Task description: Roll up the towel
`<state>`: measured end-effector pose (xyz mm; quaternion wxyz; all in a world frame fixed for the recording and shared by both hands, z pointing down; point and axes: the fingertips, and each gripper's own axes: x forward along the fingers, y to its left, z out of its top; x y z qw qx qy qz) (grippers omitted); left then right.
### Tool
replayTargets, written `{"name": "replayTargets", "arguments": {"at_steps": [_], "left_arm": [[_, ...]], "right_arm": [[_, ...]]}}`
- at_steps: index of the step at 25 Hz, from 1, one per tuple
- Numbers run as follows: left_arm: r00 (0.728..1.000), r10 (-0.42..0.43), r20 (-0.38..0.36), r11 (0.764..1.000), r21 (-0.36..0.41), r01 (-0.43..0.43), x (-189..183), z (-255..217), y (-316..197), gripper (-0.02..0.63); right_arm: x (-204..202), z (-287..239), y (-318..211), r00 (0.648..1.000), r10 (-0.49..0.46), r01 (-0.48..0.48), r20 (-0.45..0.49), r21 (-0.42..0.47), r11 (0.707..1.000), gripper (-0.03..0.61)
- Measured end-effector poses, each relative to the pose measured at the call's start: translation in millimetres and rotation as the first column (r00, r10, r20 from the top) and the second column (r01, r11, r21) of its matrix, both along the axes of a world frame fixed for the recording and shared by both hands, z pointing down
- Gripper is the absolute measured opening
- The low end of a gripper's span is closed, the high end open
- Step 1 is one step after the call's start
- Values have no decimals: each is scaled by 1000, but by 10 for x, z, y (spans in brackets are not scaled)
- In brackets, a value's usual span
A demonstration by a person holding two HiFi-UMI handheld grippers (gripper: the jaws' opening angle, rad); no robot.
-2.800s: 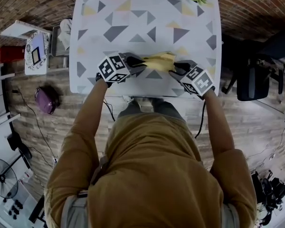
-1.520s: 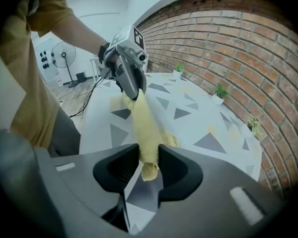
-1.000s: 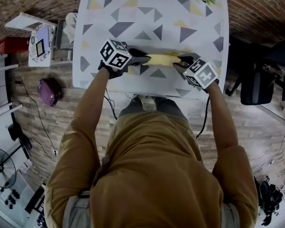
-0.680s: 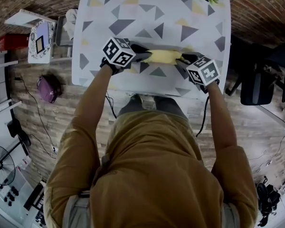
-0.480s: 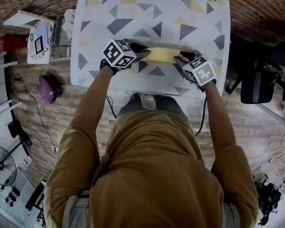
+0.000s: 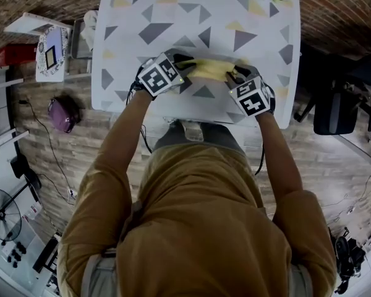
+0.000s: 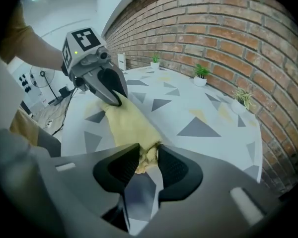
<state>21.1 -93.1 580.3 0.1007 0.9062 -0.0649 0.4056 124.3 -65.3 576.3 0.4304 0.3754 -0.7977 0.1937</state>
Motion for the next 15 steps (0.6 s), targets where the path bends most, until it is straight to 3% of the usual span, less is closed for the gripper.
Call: {"name": "replayTargets", "arguments": {"at_steps": [15], "left_arm": [[998, 13, 56, 974, 225, -25, 12, 28, -47, 106]], "right_arm": [[5, 29, -28, 986, -15, 41, -166, 156, 987, 142]]}}
